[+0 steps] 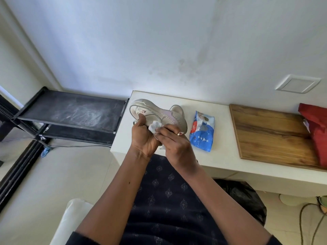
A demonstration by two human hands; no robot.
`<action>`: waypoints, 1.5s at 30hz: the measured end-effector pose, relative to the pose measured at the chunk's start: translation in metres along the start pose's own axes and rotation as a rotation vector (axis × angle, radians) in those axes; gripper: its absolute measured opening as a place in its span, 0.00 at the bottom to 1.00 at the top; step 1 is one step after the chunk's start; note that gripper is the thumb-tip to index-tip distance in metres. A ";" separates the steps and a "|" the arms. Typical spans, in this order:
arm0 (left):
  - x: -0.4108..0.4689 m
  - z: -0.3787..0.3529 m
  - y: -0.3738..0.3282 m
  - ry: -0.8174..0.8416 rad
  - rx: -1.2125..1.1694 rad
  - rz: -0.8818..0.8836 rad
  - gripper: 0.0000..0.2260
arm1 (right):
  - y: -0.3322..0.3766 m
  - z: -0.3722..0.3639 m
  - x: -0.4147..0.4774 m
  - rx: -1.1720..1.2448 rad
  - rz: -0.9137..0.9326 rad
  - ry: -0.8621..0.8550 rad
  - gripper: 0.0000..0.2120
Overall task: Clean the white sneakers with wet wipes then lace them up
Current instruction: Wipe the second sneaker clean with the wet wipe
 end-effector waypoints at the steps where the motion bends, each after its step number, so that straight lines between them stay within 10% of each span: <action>1: 0.000 0.000 -0.001 0.020 0.006 -0.007 0.35 | 0.001 0.002 -0.006 0.004 0.012 -0.007 0.11; 5: 0.004 0.008 -0.006 -0.011 0.043 -0.090 0.31 | -0.003 0.010 -0.010 0.120 -0.102 -0.033 0.09; 12: 0.005 0.014 -0.008 -0.042 0.072 -0.077 0.30 | -0.029 0.017 0.010 1.252 -1.205 -0.129 0.30; 21: -0.003 0.007 -0.004 -0.074 0.069 -0.092 0.28 | -0.026 0.021 0.027 1.546 -1.339 -0.123 0.15; 23: -0.004 0.005 -0.003 -0.078 0.077 -0.091 0.28 | -0.026 0.023 0.031 1.482 -1.268 -0.064 0.13; 26: -0.006 0.002 -0.002 -0.066 0.094 -0.086 0.30 | -0.031 0.026 0.035 0.755 -0.893 0.236 0.11; 31: -0.007 -0.002 0.003 -0.065 0.076 -0.103 0.26 | -0.021 0.023 0.047 0.152 -0.406 0.173 0.20; 39: -0.014 -0.005 0.004 -0.082 0.127 -0.039 0.36 | 0.000 0.003 0.031 0.043 -0.066 0.328 0.13; 45: -0.011 -0.004 -0.004 -0.083 0.071 -0.096 0.27 | 0.005 0.019 0.008 0.037 0.054 0.233 0.16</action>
Point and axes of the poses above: each hand's wrist, its own x-axis towards the middle knuckle, its own z-axis out of the back of the hand, y = z × x, the point moved 3 cm from there along x, towards the middle knuckle, and after that the axes turned 6 degrees about z, right-handed, at the moved point
